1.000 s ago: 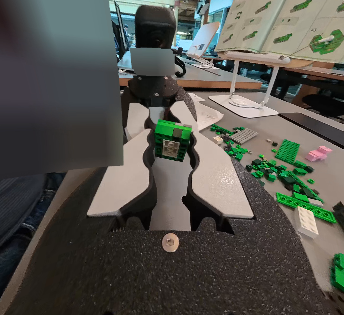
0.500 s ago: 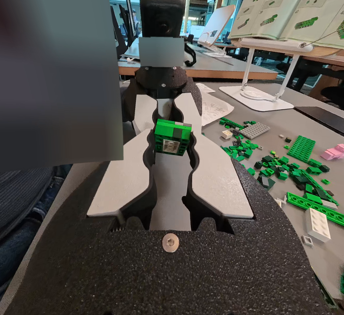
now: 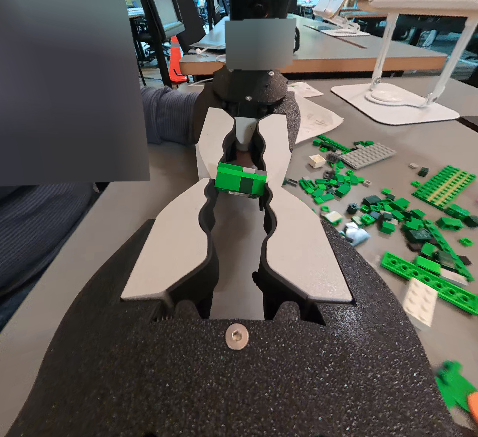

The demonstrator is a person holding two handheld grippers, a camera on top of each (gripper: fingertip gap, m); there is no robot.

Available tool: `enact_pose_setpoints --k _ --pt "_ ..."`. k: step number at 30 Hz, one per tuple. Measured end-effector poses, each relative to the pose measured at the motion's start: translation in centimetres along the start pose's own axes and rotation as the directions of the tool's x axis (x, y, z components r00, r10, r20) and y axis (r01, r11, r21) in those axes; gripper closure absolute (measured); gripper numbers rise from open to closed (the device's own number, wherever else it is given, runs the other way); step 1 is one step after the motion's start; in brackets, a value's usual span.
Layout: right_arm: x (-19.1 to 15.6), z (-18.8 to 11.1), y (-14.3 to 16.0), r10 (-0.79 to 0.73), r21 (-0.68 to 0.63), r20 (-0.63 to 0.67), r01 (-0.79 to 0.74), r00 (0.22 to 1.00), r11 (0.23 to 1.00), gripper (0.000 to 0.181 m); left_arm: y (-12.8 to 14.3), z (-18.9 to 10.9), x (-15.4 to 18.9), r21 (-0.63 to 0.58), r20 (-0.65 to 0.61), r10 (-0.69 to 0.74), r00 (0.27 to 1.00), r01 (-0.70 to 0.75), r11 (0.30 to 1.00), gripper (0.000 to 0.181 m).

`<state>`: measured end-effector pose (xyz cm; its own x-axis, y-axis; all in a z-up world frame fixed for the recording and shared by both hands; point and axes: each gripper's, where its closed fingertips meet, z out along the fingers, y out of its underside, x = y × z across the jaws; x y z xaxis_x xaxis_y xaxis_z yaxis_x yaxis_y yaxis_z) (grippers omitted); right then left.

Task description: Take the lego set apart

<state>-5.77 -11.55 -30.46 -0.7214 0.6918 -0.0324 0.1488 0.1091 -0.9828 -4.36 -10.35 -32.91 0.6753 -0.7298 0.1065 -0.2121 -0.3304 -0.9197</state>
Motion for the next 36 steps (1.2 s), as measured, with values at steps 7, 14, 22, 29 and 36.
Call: enact_pose_setpoints --k 7,14,22,29,36 --pt "1.9 -1.8 -0.1 -0.007 -0.026 0.000 0.007 1.000 1.000 0.147 -1.2 1.7 -1.9 0.008 -0.076 -0.016 0.997 0.017 1.000 0.144" --pt "3.8 -3.3 -0.6 -0.022 0.001 -0.160 0.022 0.987 1.000 0.147 -2.6 2.4 -4.2 0.076 0.099 0.021 0.995 -0.029 0.997 0.140" --pt "2.2 -2.5 0.3 0.018 -0.029 -0.019 -0.019 1.000 0.999 0.148 -0.7 2.8 -2.0 -0.008 -0.056 -0.011 0.998 0.011 1.000 0.143" --pt "1.4 -2.8 1.5 -0.006 -0.085 0.039 0.009 0.999 0.996 0.148 0.3 3.2 -1.4 -0.087 -0.096 -0.008 0.995 -0.001 0.996 0.144" --pt "1.2 -3.2 1.9 -0.043 -0.121 0.036 0.047 0.998 0.991 0.148 0.3 3.1 -1.2 -0.090 -0.126 -0.053 0.991 0.042 0.995 0.143"
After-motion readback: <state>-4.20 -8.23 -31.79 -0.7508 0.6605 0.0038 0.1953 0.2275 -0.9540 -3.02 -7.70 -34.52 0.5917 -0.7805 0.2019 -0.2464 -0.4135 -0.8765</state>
